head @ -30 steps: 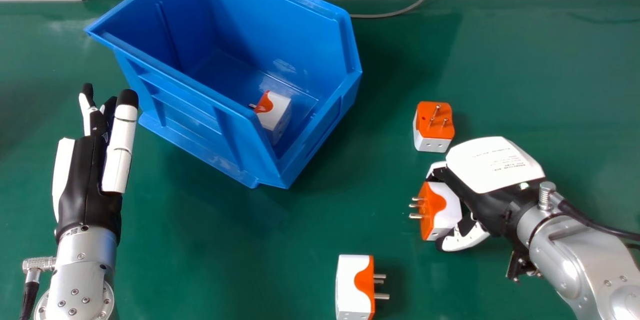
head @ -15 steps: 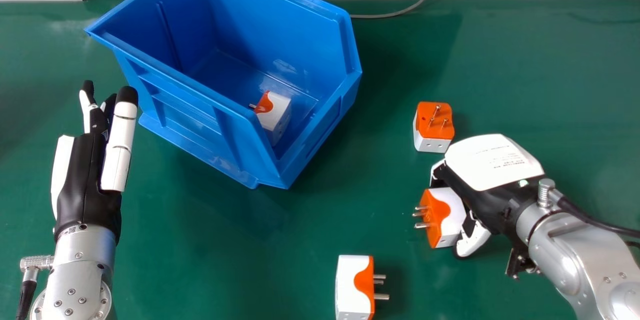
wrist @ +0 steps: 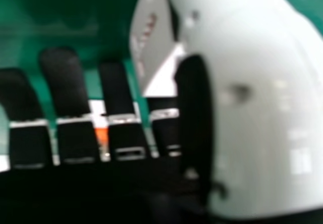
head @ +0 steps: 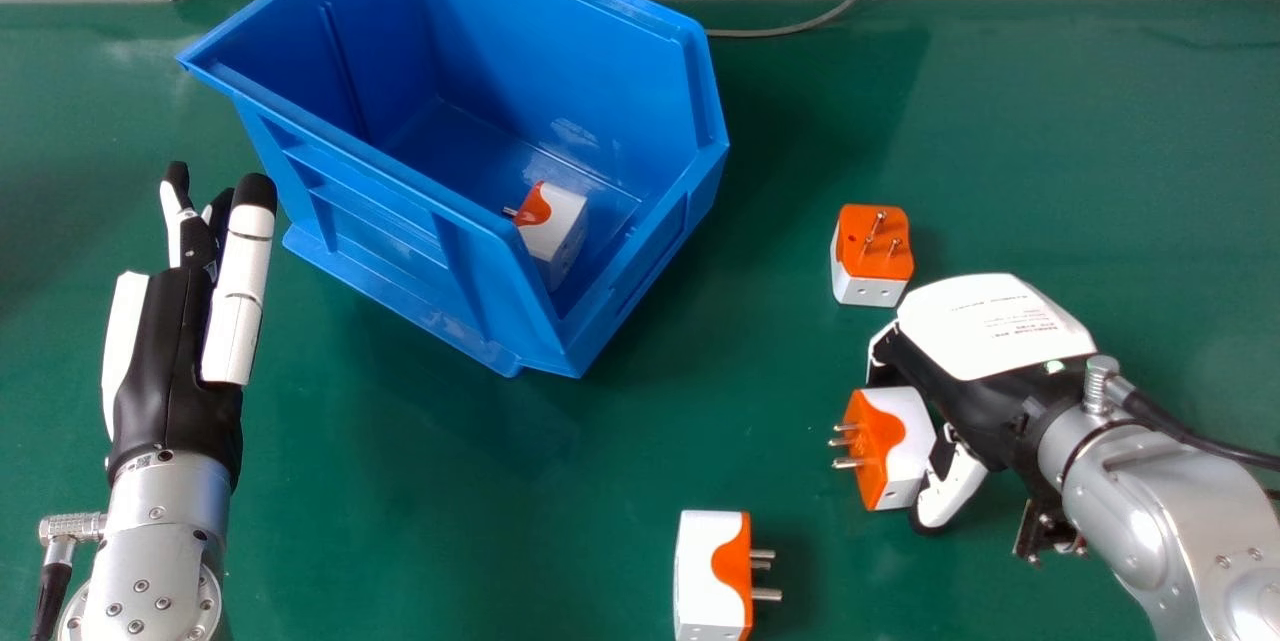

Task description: Pick all objects and put in blue box

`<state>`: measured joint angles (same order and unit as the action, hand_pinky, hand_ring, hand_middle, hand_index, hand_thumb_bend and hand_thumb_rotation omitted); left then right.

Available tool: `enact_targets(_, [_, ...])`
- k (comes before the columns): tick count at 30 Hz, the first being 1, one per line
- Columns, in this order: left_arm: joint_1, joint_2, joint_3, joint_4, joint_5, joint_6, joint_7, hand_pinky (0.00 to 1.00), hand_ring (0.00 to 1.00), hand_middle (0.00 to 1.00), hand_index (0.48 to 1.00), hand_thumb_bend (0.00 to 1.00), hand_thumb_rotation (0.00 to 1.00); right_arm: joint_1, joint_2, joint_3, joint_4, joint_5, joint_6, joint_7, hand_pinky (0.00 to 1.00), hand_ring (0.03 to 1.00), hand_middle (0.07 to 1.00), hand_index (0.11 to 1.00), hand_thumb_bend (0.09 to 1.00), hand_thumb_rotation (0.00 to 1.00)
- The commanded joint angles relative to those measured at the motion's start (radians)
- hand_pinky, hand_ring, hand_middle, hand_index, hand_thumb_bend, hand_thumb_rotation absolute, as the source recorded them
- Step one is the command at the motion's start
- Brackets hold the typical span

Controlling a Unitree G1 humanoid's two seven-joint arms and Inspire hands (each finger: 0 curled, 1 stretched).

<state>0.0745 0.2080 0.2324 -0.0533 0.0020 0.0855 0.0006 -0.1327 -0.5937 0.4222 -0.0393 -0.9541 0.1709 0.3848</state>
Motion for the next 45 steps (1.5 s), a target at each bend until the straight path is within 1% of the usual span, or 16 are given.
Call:
enact_targets(1, [-0.004,0.007,0.003,-0.01,0.002,-0.022,0.0,0.99,1.0,0.98,0.986,0.57,1.0,0.065,-0.01,0.019,0.002,0.026,0.0,0.072,0.27,0.33,0.436,0.519,0.509,0.01])
enact_targets(5, [-0.005,0.006,0.001,-0.01,0.006,-0.021,0.002,0.99,1.0,0.98,0.988,0.57,1.0,0.082,-0.017,-0.001,-0.038,0.036,0.009,0.077,0.25,0.318,0.43,0.516,0.509,0.01])
enact_targets(9, [-0.006,0.005,0.001,-0.011,0.004,-0.019,0.002,0.99,1.0,0.98,0.99,0.58,1.0,0.108,-0.021,-0.023,-0.074,0.029,0.016,0.072,0.24,0.303,0.43,0.51,0.508,0.0])
enact_targets(14, [-0.008,0.009,-0.001,-0.013,0.008,-0.015,0.002,0.99,1.0,0.98,0.991,0.58,1.0,0.149,-0.008,-0.065,-0.116,0.044,0.031,0.043,0.24,0.304,0.439,0.502,0.509,0.0])
enact_targets(17, [-0.014,0.013,0.002,0.002,0.005,-0.02,-0.001,0.99,1.0,0.98,0.992,0.58,1.0,0.174,0.009,-0.089,-0.14,0.059,0.05,0.03,0.22,0.285,0.442,0.497,0.51,0.0])
enact_targets(18, [-0.015,0.013,0.003,0.004,0.004,-0.021,-0.001,0.99,1.0,0.98,0.992,0.58,1.0,0.178,0.011,-0.093,-0.145,0.062,0.055,0.029,0.22,0.285,0.442,0.497,0.51,0.0])
enact_targets(19, [-0.015,0.014,0.004,0.004,0.003,-0.021,-0.002,0.99,1.0,0.98,0.992,0.58,1.0,0.186,0.015,-0.1,-0.156,0.07,0.063,0.031,0.19,0.252,0.446,0.493,0.51,0.0])
enact_targets(21, [-0.013,0.013,0.005,-0.001,-0.001,-0.019,-0.004,0.99,1.0,0.98,0.992,0.58,1.0,0.202,0.023,-0.119,-0.183,0.085,0.082,0.037,0.19,0.252,0.446,0.493,0.51,0.0])
enact_targets(23, [-0.017,0.014,0.006,0.007,-0.003,-0.024,-0.005,0.99,1.0,0.98,0.993,0.58,1.0,0.221,0.032,-0.138,-0.217,0.092,0.104,0.038,0.15,0.206,0.452,0.486,0.511,0.0])
enact_targets(26, [-0.021,0.017,0.009,0.019,-0.005,-0.03,-0.009,0.99,1.0,0.98,0.993,0.58,1.0,0.244,0.037,-0.156,-0.261,0.1,0.119,0.039,0.13,0.188,0.455,0.484,0.511,0.0])
enact_targets(28, [-0.023,0.018,0.01,0.024,-0.007,-0.033,-0.011,0.99,1.0,0.98,0.993,0.58,1.0,0.264,0.038,-0.177,-0.3,0.113,0.12,0.038,0.1,0.156,0.457,0.481,0.512,0.0])
enact_targets(31, [-0.024,0.019,0.012,0.022,-0.006,-0.03,-0.015,0.99,1.0,0.98,0.993,0.58,1.0,0.289,0.036,-0.205,-0.356,0.129,0.116,0.035,0.1,0.155,0.44,0.482,0.509,0.0])
enact_targets(34, [-0.026,0.023,0.015,0.029,-0.004,-0.033,-0.019,0.99,1.0,0.98,0.994,0.58,1.0,0.294,0.028,-0.229,-0.386,0.153,0.094,0.03,0.11,0.16,0.428,0.484,0.507,0.0])
enact_targets(36, [-0.025,0.024,0.016,0.028,-0.003,-0.032,-0.02,0.99,1.0,0.98,0.994,0.58,1.0,0.294,0.027,-0.247,-0.401,0.173,0.077,0.024,0.11,0.167,0.419,0.486,0.506,0.0])
enact_targets(39, [-0.03,0.025,0.018,0.041,-0.004,-0.038,-0.022,0.99,1.0,0.98,0.994,0.58,1.0,0.292,0.032,-0.28,-0.413,0.213,0.035,-0.001,0.09,0.143,0.434,0.484,0.509,0.0])
enact_targets(45, [-0.03,0.022,0.018,0.038,-0.008,-0.034,-0.022,1.0,1.0,0.99,0.996,0.58,1.0,0.283,0.048,-0.314,-0.424,0.253,0.022,-0.012,0.06,0.114,0.447,0.479,0.511,0.0])
